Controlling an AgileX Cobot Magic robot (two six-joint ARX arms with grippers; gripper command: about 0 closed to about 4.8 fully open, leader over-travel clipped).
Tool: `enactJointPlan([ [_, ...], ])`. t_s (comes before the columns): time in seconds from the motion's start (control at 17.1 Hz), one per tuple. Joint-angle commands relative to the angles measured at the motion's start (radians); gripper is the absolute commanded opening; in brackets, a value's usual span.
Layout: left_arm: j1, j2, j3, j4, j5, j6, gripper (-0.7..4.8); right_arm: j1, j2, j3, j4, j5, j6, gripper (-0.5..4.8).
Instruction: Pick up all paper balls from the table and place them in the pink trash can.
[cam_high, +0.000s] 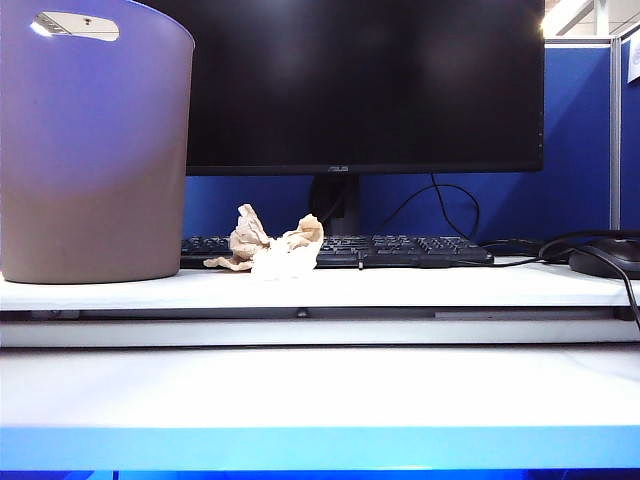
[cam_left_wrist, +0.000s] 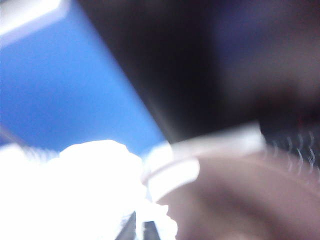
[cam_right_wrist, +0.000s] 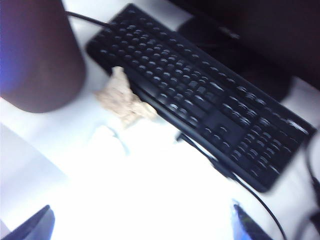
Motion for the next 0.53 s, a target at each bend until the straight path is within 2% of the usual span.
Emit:
enactJointPlan([
  [0.06, 0.041, 0.004, 0.002, -0.169, 0.181, -0.050, 1.92, 0.002, 0.083, -0.001, 0.035, -0.136, -0.002, 4.79],
  [0.23, 0.041, 0.003, 0.002, -0.188, 0.181, -0.050, 2.79, 0.003, 0.211, -0.001, 0.018, -0.201, -0.005, 4.79],
  [0.35, 0.041, 0.002, 0.002, -0.209, 0.181, -0.049, 2.88, 0.042, 0.393, -0.001, 0.022, -0.203, -0.005, 4.79],
  [0.53, 0.041, 0.002, 0.002, -0.209, 0.181, -0.044, 2.87, 0.104, 0.512, -0.001, 0.029, -0.203, -0.008, 4.79],
])
